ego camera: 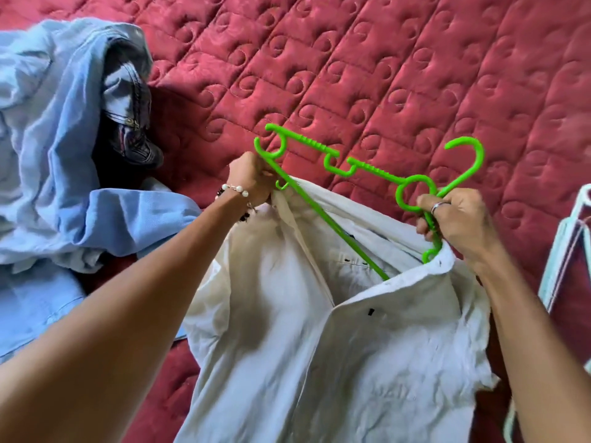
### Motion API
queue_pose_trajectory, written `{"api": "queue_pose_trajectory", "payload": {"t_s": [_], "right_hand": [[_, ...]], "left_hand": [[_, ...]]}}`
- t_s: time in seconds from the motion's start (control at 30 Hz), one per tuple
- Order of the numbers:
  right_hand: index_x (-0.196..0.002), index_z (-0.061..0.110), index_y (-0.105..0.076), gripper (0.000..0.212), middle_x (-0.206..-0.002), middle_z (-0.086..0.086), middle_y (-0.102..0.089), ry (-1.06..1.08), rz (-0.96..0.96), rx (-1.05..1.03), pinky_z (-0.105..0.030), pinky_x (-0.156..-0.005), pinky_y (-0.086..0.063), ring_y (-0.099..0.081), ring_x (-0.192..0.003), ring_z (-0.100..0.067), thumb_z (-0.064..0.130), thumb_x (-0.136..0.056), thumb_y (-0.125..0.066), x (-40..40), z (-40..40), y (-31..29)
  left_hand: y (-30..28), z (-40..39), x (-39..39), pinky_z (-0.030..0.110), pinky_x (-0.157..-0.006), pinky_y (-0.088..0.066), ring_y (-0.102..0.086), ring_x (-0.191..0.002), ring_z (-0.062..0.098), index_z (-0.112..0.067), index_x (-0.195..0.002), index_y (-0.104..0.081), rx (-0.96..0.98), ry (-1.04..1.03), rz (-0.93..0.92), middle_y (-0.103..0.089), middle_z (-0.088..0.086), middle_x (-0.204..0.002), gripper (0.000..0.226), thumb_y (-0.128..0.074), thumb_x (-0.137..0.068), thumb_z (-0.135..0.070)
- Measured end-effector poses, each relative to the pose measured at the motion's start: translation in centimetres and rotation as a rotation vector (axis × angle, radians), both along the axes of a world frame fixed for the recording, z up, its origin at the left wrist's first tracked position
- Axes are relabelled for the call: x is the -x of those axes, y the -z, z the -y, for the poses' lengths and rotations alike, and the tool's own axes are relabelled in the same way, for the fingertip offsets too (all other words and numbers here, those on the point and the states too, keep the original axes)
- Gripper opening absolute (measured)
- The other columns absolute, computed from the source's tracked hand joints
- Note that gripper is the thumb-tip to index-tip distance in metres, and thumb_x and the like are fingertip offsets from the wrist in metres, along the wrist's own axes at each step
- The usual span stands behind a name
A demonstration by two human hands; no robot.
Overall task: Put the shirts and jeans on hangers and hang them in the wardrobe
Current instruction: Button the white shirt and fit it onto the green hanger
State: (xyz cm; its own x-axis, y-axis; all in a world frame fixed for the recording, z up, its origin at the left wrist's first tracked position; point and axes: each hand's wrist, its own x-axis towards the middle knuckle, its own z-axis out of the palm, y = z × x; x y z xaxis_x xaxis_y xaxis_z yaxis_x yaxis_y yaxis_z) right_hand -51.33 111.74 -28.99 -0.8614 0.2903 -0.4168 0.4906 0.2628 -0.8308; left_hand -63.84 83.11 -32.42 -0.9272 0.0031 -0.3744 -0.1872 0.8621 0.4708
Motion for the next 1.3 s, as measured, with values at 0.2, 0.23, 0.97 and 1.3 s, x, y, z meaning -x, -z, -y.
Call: {"api": "queue_pose_trajectory", "payload": {"t_s": [0.2, 0.23, 0.97, 1.3], "right_hand": [[-0.059, -0.010, -0.058, 0.041, -0.052, -0.014, -0.063, -0.012, -0.013, -0.257, -0.032, -0.050, -0.048, -0.052, -0.040, -0.019, 0.020, -0.088, -0.059, -0.8, 0.7, 0.0], [-0.057, -0.008, -0.058, 0.043, -0.051, -0.014, -0.063, -0.015, -0.006, -0.274, -0.033, -0.051, -0.049, -0.053, -0.040, -0.021, 0.021, -0.088, -0.059, -0.9, 0.8, -0.2], [-0.051, -0.006, -0.061, 0.045, -0.046, -0.012, -0.062, -0.020, 0.136, -0.316, -0.038, -0.054, -0.053, -0.060, -0.042, -0.028, 0.022, -0.086, -0.065, -5.1, 0.5, -1.8], [-0.055, -0.008, -0.061, 0.042, -0.051, -0.017, -0.062, 0.103, 0.140, -0.256, -0.034, -0.048, -0.048, -0.054, -0.037, -0.021, 0.020, -0.087, -0.064, -5.3, 0.2, -0.6]], "left_hand": [[-0.8, 0.6, -0.2, 0.016, -0.045, -0.036, -0.056, -0.058, 0.002, -0.008, -0.091, -0.075, -0.029, 0.033, 0.071, -0.063, 0.007, -0.065, 0.023, -0.080, -0.073, -0.022], [-1.1, 0.7, -0.3, 0.018, -0.051, -0.037, -0.061, -0.068, 0.008, -0.010, -0.094, -0.075, 0.004, 0.074, 0.069, -0.065, 0.008, -0.071, 0.025, -0.080, -0.074, -0.024], [-2.2, -0.7, 1.6, 0.014, -0.041, -0.047, -0.053, -0.039, 0.003, -0.008, -0.083, -0.071, -0.047, 0.261, 0.344, -0.057, -0.009, -0.041, 0.004, -0.073, -0.080, -0.007], [-1.4, -3.1, -0.9, 0.036, -0.065, -0.039, -0.060, -0.085, 0.045, -0.002, -0.096, -0.068, 0.361, 0.580, -0.139, -0.061, 0.022, -0.093, 0.013, -0.061, -0.086, -0.007]]}}
